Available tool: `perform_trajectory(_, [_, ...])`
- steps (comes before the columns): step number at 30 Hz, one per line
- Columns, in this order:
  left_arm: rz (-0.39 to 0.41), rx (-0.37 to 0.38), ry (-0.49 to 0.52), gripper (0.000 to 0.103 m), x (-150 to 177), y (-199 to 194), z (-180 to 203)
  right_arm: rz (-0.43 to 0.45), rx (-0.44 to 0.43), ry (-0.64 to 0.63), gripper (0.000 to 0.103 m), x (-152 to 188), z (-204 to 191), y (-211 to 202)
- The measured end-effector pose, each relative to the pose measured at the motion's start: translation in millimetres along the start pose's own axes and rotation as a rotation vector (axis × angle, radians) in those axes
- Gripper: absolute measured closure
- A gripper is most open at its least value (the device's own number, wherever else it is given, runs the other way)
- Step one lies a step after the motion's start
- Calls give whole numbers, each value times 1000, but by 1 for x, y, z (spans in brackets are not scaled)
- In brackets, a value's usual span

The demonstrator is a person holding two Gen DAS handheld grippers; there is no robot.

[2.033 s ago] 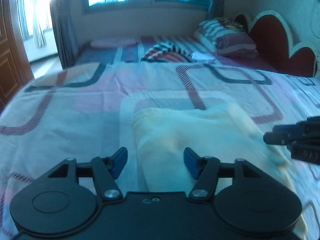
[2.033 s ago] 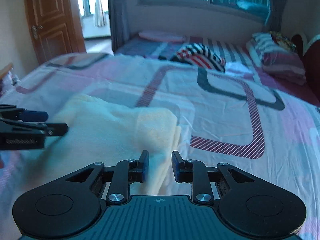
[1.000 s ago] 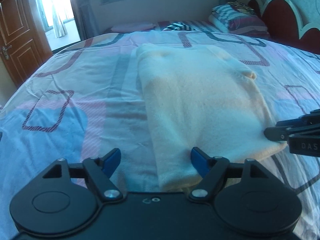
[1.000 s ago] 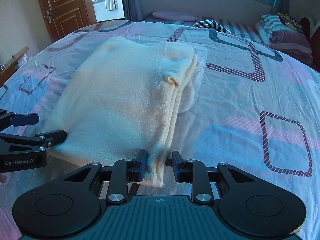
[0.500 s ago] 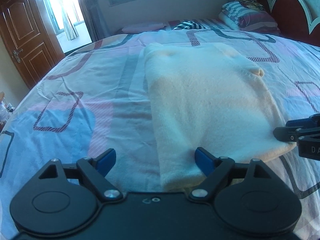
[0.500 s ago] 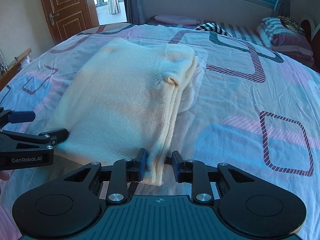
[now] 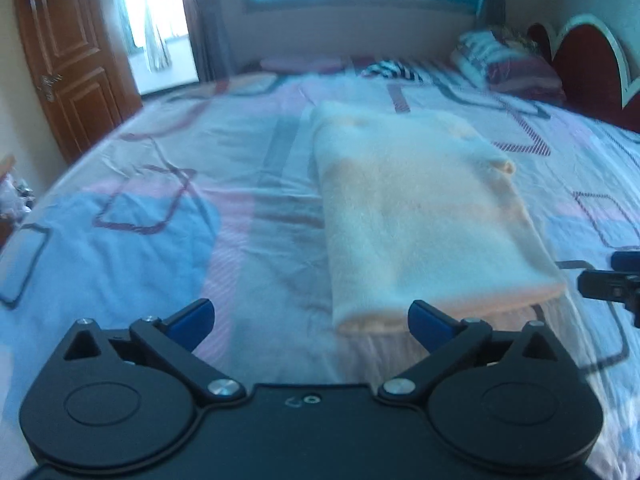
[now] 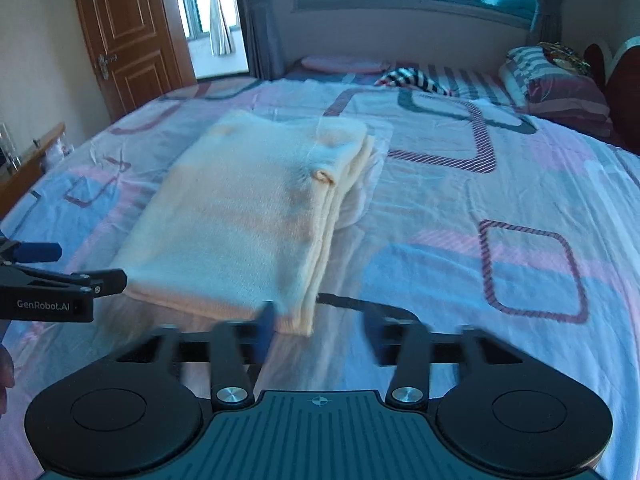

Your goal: Fold small clothes

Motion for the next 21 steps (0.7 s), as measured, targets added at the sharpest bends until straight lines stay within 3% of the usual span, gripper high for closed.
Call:
perform_trajectory(6, [96,69,-114,0,-8,-71,7,66,16,7,38,-9,4,-70])
perform_trajectory(10, [155,33,-76,0,-17,-112,12,124,24,20,25,-19,0,-123])
perform_trajectory(15, [191,21,-107,0,-35,-168,14,186,23,5,13,-27,-13,-194])
perform_trajectory(17, [229,14,-90,0,-41,-192,16,227,5,2,2,-30,-18,-224])
perform_trajectory(21, [254,12,-126,1,-43,-226,19,261,12,21,1,-31,-24,-263])
Point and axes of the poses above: each gripper's, at about its wrist camera, not at the fingertips, and y roughly the way its jaws point, z to its right, x to its underside, the point moved 10 cm from there along y, roughly the way its jaws point, and after that the axes turned 15 degrees about z, right-handed, at the moved point
